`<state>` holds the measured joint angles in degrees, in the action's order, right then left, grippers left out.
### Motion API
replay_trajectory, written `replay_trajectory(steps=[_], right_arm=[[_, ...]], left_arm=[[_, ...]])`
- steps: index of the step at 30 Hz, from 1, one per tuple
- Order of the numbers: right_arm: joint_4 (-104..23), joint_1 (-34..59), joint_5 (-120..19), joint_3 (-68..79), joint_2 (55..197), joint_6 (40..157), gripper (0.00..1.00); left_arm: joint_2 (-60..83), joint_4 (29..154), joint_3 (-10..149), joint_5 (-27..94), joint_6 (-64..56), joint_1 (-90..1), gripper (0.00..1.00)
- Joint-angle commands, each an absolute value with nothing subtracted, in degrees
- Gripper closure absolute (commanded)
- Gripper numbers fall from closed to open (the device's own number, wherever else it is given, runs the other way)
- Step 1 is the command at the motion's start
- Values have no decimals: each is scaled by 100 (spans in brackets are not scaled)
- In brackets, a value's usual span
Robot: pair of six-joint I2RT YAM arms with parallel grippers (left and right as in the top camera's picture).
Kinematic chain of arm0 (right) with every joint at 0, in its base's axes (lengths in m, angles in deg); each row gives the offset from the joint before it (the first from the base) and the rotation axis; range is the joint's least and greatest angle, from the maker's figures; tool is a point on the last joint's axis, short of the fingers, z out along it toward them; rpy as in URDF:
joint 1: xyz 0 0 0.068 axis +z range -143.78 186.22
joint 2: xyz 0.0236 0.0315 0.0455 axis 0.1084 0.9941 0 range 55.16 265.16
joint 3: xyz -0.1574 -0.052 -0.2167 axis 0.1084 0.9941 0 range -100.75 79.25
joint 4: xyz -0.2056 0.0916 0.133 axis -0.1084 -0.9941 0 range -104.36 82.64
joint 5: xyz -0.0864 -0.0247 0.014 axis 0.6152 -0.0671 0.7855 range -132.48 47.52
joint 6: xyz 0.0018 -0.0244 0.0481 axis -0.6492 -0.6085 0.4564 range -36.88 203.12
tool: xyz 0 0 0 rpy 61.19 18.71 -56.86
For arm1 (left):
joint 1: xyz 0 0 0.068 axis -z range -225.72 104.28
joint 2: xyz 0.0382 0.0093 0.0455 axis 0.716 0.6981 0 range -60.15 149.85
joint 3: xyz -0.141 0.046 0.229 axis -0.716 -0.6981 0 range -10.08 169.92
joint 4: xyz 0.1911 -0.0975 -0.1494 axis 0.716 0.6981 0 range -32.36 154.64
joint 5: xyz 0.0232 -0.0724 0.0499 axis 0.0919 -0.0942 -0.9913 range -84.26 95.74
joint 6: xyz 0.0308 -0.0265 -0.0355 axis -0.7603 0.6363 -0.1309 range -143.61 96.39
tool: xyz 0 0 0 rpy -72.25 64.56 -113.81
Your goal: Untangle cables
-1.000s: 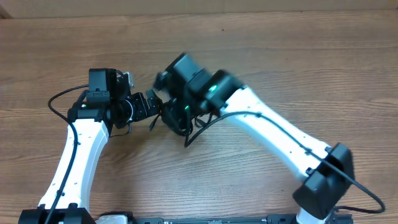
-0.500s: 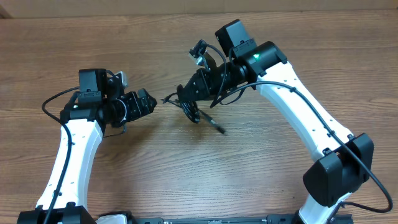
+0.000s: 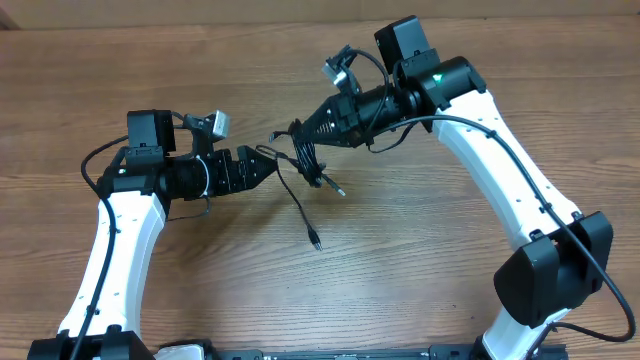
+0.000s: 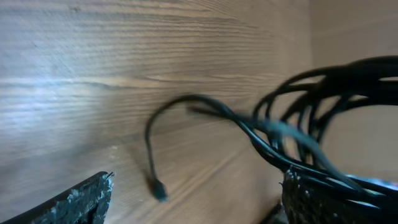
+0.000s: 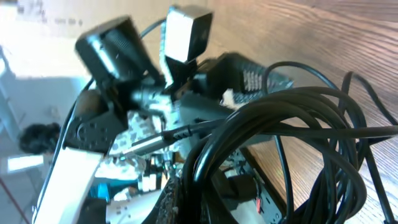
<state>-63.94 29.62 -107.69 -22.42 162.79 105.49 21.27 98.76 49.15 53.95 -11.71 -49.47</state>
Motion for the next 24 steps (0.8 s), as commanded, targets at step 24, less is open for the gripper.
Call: replay_trajectory(steps=[24], right_arm=[[-5869,2973,-9785,-2347,16150,12643,96]], left_arm=[[2206,9181,4545,4829,5076,-3942,39]])
